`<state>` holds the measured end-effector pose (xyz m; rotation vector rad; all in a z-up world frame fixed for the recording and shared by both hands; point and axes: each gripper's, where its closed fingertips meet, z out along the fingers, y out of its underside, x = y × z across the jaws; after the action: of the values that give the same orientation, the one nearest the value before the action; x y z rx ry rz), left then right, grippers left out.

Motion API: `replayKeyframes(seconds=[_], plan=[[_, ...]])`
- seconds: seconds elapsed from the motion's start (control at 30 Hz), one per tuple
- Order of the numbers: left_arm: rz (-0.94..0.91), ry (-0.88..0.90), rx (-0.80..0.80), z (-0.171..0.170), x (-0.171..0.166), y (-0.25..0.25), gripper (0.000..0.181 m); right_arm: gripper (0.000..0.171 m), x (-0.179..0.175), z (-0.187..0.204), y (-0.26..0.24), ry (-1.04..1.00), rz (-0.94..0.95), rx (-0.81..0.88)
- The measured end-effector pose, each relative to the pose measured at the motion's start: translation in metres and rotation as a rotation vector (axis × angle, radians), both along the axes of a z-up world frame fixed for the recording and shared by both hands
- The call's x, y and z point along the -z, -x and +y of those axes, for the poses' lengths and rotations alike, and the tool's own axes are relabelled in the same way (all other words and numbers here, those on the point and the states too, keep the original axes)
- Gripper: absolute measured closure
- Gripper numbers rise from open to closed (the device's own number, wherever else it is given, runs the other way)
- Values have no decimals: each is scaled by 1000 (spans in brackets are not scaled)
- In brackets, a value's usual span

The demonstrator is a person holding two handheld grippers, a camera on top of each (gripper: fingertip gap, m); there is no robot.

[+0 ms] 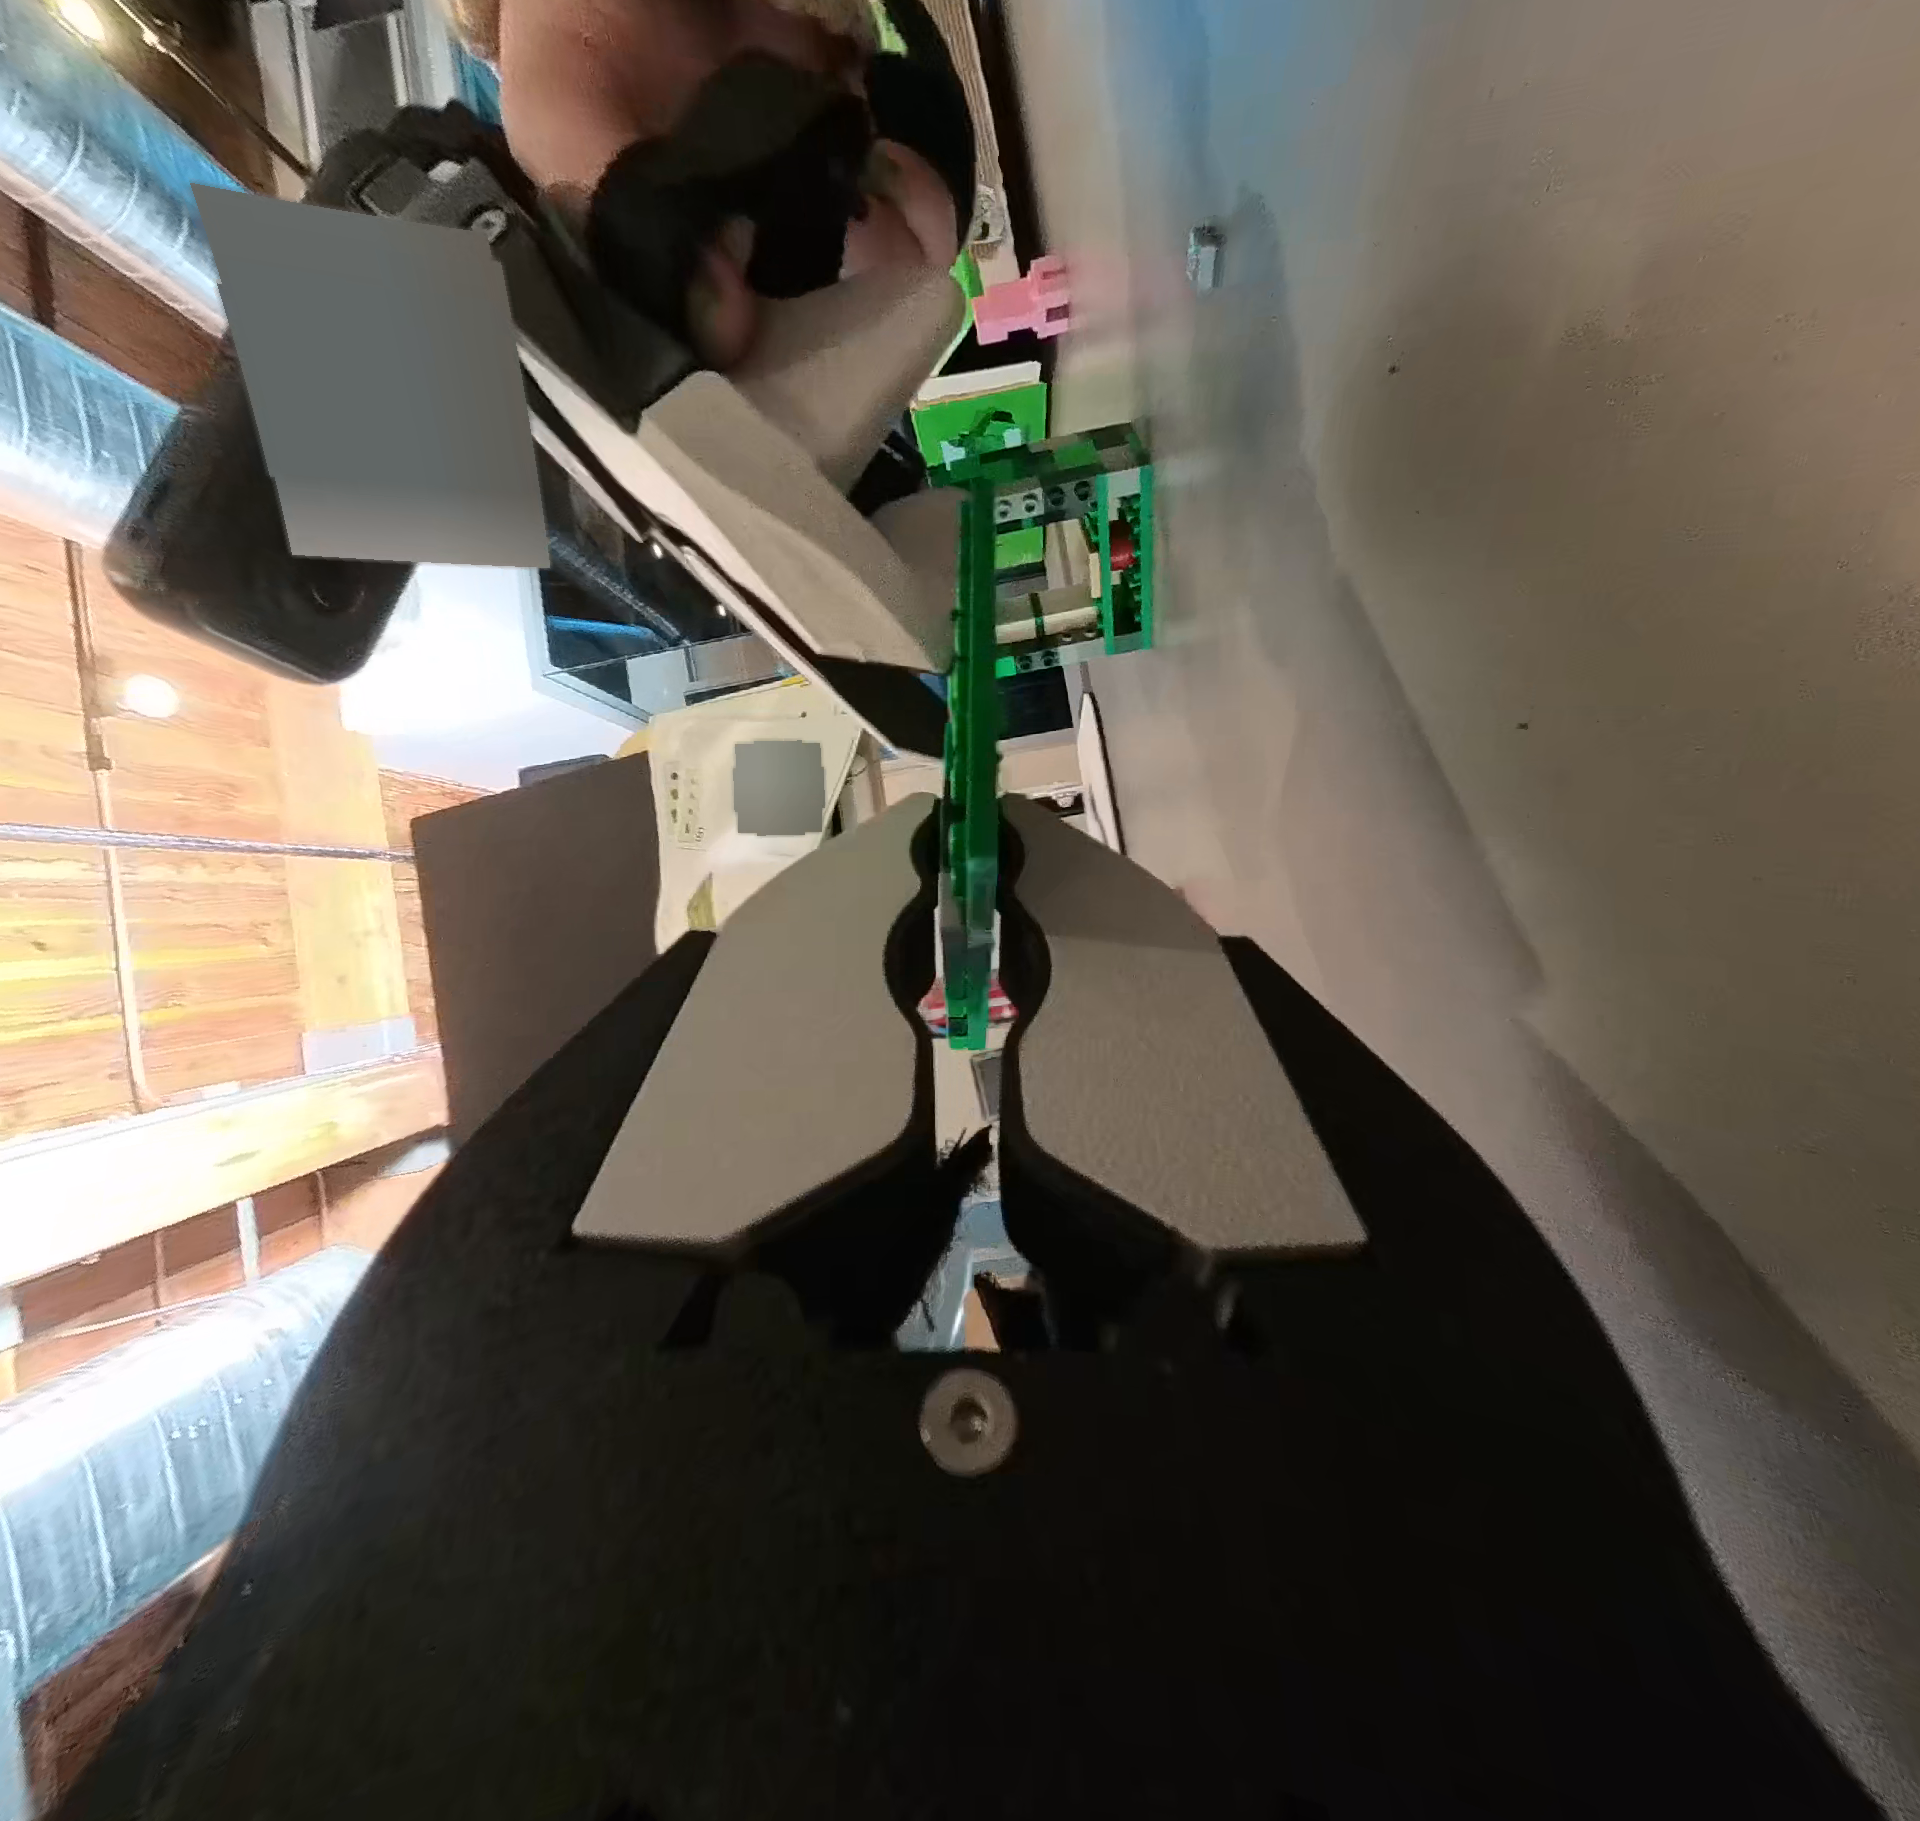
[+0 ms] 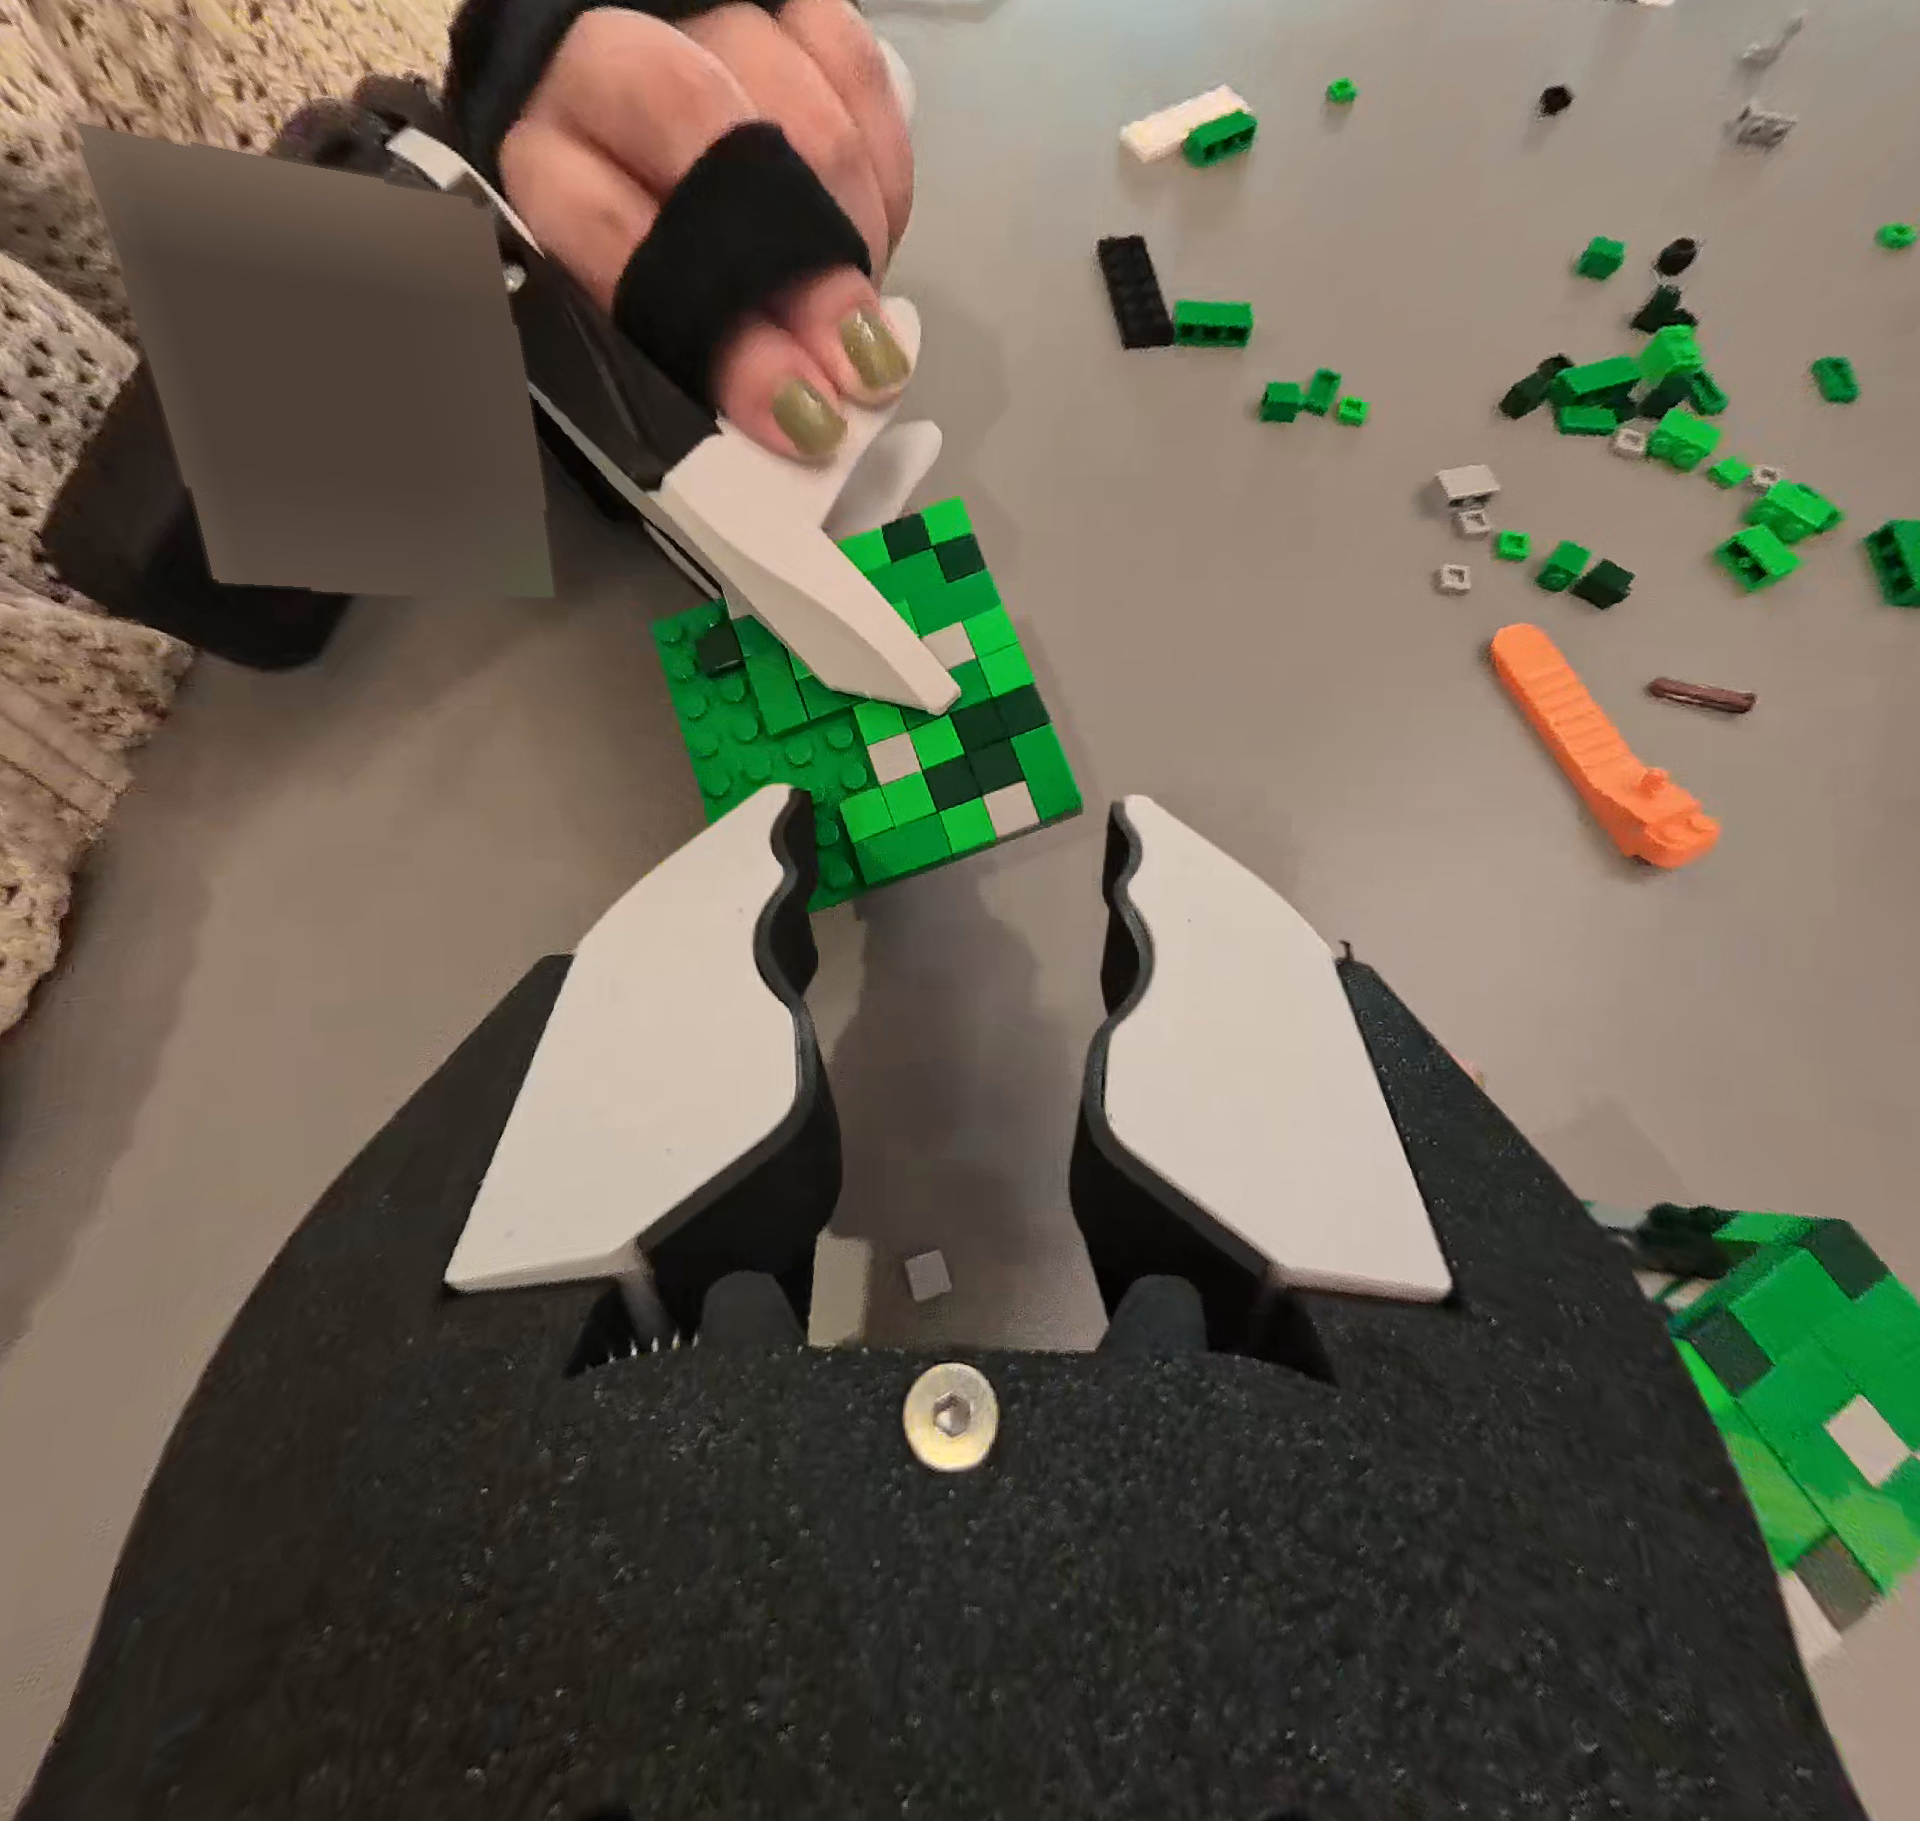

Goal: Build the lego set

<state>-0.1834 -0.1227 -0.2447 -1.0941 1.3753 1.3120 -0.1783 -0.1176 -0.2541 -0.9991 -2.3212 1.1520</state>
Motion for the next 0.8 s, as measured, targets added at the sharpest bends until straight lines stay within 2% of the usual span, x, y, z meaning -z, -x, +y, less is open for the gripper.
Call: replayKeyframes(seconds=[0.23,0.5,0.8], plan=[[21,-26,-16,-1,-3,3,175,134,1,-2,-1,38,-30,-4],[5,-30,-19,-1,-5,4,176,136,-4,-2,1,109,-21,-3],[15,-40,-42,0,-6,8,175,143,-2,-1,4,88,-21,35]])
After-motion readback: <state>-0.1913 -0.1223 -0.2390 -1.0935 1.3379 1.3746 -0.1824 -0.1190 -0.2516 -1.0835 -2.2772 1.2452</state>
